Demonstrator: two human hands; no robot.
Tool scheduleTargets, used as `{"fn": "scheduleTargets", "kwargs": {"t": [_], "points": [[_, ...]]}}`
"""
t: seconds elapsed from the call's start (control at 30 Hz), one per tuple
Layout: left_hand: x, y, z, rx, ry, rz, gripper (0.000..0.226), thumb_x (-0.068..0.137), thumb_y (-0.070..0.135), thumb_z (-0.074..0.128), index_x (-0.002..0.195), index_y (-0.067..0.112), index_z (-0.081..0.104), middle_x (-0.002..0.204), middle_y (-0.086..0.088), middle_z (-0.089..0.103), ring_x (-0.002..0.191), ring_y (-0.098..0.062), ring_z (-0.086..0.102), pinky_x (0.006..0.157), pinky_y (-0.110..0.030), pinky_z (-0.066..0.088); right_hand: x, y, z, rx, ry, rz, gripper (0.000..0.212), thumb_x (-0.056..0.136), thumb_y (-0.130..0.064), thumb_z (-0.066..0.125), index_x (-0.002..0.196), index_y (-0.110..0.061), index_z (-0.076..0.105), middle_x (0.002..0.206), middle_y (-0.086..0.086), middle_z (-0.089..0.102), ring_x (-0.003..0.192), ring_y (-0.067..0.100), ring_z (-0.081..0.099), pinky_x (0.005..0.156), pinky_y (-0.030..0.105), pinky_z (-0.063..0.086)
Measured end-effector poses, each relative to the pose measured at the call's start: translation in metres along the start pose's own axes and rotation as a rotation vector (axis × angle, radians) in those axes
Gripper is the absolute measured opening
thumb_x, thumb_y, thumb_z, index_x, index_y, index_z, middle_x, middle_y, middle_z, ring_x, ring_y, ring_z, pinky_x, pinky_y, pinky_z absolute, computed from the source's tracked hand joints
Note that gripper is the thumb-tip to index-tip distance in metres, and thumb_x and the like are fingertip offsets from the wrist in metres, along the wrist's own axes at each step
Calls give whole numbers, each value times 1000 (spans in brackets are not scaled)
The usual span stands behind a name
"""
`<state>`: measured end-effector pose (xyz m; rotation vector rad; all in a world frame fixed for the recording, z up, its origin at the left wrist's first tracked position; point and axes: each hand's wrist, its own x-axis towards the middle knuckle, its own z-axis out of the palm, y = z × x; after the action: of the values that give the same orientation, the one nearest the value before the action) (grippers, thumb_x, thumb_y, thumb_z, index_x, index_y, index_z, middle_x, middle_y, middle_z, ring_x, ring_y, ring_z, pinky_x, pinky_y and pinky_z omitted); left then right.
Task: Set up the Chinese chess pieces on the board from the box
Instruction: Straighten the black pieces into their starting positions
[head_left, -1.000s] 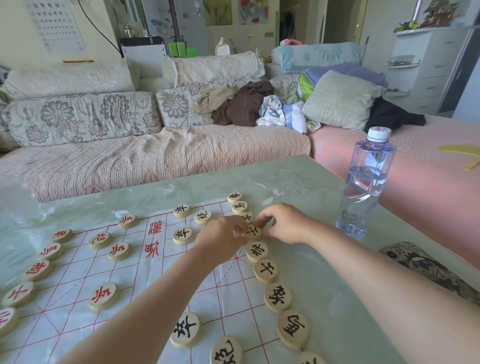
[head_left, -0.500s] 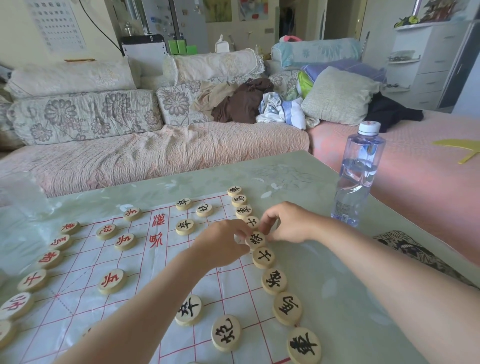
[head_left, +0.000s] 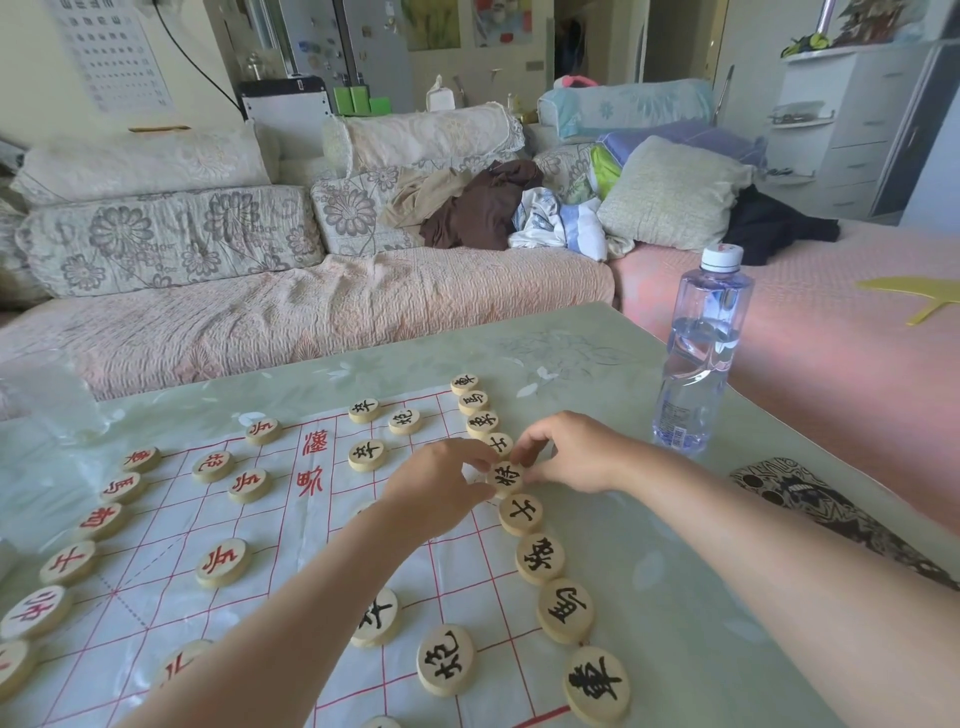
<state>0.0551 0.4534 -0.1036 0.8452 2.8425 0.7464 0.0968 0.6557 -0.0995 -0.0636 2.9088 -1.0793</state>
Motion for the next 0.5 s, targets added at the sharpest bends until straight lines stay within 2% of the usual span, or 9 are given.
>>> {"fn": "scheduleTargets", "kwargs": {"t": [0.07,0.13,0.2,0.33,0.4,0.5], "points": [[-2,1,0,19,10,-13,18,84,33,69,99,42,66,81,25,54,71,0,55,64,-24,46,1,1,1,2,27,11,18,86,-22,77,102,-29,73,101,-12,69,59,-16,53,54,3,35],[-2,2,1,28,35,-7,13,83,34,69,94,40,69,87,22,60,74,-2,56,64,-23,47,2,1,1,-15,23,19,21,85,-20,76,104,-31,73,102,-12,69,59,-12,52,54,5,36],[-1,3,2,36,56,8,11,82,35,70,91,39,68,95,22,63,77,-3,57,63,-22,46,1,1,1,-12,-1,15,27,81,-23,81,106,-30,73,104,-13,68,57,-15,51,53,6,37],[2,4,6,37,53,21,12,77,39,73,84,41,64,98,21,62,75,-2,56,57,-20,39,0,1,4,16,8,5,34,75,-27,87,106,-26,73,105,-12,68,56,-21,49,50,4,36],[3,2,7,31,53,19,13,76,39,74,84,41,64,98,21,61,75,-2,56,58,-22,41,0,1,4,9,10,3,33,76,-28,86,106,-25,73,106,-12,68,56,-22,48,51,3,35],[2,-1,7,8,42,19,17,78,36,73,92,41,64,95,22,61,78,-4,58,68,-28,51,-1,-1,1,2,-1,3,34,76,-29,86,107,-26,72,107,-12,68,58,-20,50,55,3,36]]}}
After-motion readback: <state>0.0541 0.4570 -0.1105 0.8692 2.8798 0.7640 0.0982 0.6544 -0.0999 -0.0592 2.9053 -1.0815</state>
